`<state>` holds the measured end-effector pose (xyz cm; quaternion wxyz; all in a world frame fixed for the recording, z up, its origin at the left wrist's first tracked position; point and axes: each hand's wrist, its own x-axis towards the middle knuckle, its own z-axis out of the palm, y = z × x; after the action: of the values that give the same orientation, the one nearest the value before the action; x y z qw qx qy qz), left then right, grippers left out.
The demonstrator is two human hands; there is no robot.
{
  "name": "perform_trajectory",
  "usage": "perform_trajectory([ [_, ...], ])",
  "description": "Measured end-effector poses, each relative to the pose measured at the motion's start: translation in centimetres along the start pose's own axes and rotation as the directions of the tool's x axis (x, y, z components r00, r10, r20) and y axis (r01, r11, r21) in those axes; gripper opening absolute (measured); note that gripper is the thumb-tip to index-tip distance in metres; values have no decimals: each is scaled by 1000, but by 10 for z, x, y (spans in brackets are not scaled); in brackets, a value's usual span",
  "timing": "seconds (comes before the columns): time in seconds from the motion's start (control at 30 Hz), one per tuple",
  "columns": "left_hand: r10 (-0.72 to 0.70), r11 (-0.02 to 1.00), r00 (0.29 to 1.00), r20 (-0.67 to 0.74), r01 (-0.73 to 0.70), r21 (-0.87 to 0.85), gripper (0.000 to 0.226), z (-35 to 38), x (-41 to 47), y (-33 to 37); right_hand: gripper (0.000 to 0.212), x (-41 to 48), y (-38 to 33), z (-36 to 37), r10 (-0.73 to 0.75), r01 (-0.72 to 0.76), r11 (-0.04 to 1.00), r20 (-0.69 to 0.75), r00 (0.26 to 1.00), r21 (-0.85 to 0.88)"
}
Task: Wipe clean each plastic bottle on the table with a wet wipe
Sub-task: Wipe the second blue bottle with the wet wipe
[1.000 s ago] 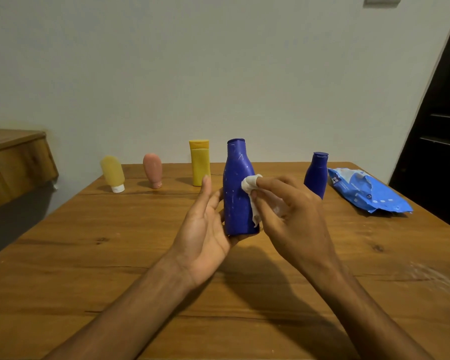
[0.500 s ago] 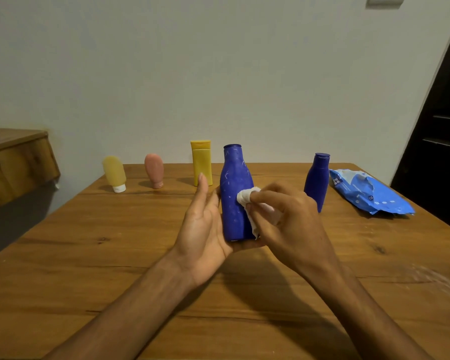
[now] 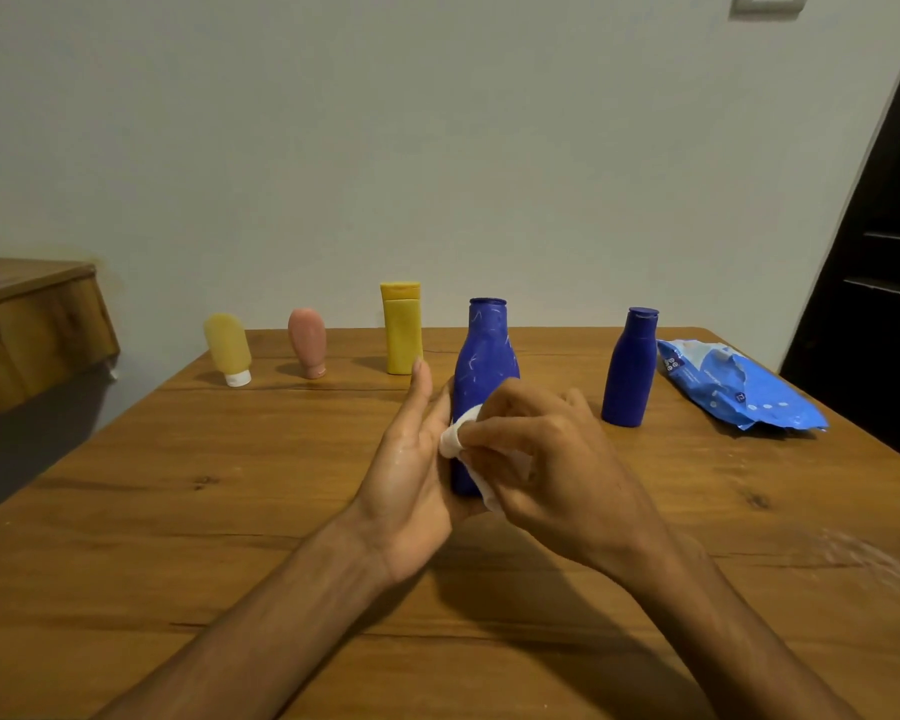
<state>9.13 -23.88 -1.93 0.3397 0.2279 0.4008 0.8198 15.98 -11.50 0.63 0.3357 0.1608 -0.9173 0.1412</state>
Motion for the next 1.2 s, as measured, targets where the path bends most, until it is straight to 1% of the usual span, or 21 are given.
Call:
perform_trajectory([
  [0.03, -4, 1000, 1000, -2, 4, 8, 62, 0, 0, -1, 15, 0, 0, -1, -4, 4, 1000, 22, 1000, -3],
  [0.07, -8, 1000, 1000, 0, 8, 10, 59, 0, 0, -2, 15, 0, 1, -1, 0, 0, 1000, 13, 1000, -3],
  [0.23, -25, 999, 999, 29, 24, 32, 57, 4, -3, -9, 10, -1, 1, 4, 65, -68, 998, -160, 985, -13],
  [0.3, -39, 999, 998, 48, 37, 29, 55, 4, -5, -11, 17, 0, 3, 6, 96, -97, 995, -213, 972, 5],
  [0.37, -68, 997, 997, 33, 67, 33, 53, 5, -6, -13, 27, 0, 7, 4, 139, -133, 990, -244, 960, 41],
  [0.4, -80, 997, 996, 33, 79, 28, 54, 5, -5, -14, 26, 0, 9, 2, 157, -143, 987, -241, 958, 73],
  [0.47, -77, 997, 996, 39, 77, 14, 56, 5, -4, -16, 18, -1, 10, -2, 134, -114, 988, -192, 972, 107],
  [0.53, -61, 998, 998, 19, 61, 5, 61, 7, -3, -14, 16, 0, 7, -6, 76, -69, 995, -103, 992, 71],
  [0.6, -52, 998, 999, 3, 52, 16, 66, 7, -3, -12, 16, 1, 4, -7, 48, -49, 999, -39, 998, -9],
  [0.63, -48, 998, 999, 3, 48, 37, 67, 7, -3, -13, 17, 1, 3, -7, 48, -50, 997, -48, 998, -53],
  [0.73, -59, 991, 998, 7, 58, 119, 65, 9, -5, -17, 21, 2, 4, -6, 83, -106, 981, -145, 986, -161],
  [0.8, -74, 987, 997, 8, 72, 141, 67, 8, -4, -19, 27, 2, 4, -5, 76, -112, 969, -162, 984, -223],
  [0.87, -83, 992, 997, 2, 83, 98, 70, 7, -3, -19, 27, 1, 2, -3, 42, -61, 974, -90, 995, -217],
  [0.93, -92, 996, 996, -5, 92, 2, 76, 5, -2, -15, 17, 0, -1, -3, 17, -14, 985, 14, 1000, -169],
  [1.0, -117, 989, 993, -4, 116, -97, 80, 4, -2, -13, 17, 0, -3, -5, 8, 6, 988, 91, 996, -157],
  [1.03, -124, 983, 992, 1, 123, -134, 81, 4, -2, -14, 17, 1, -2, -6, 10, 6, 989, 104, 995, -151],
  [1.07, -120, 981, 993, 11, 120, -154, 79, 6, -3, -16, 14, 1, -1, -6, 14, -1, 989, 92, 996, -146],
  [1.13, -90, 987, 996, 18, 92, -132, 71, 9, -4, -22, 11, 1, 2, -6, 27, -28, 988, -9, 1000, -151],
  [1.2, -67, 994, 998, 18, 69, -86, 63, 11, -5, -23, 17, 0, 2, -6, 52, -70, 985, -112, 992, -158],
])
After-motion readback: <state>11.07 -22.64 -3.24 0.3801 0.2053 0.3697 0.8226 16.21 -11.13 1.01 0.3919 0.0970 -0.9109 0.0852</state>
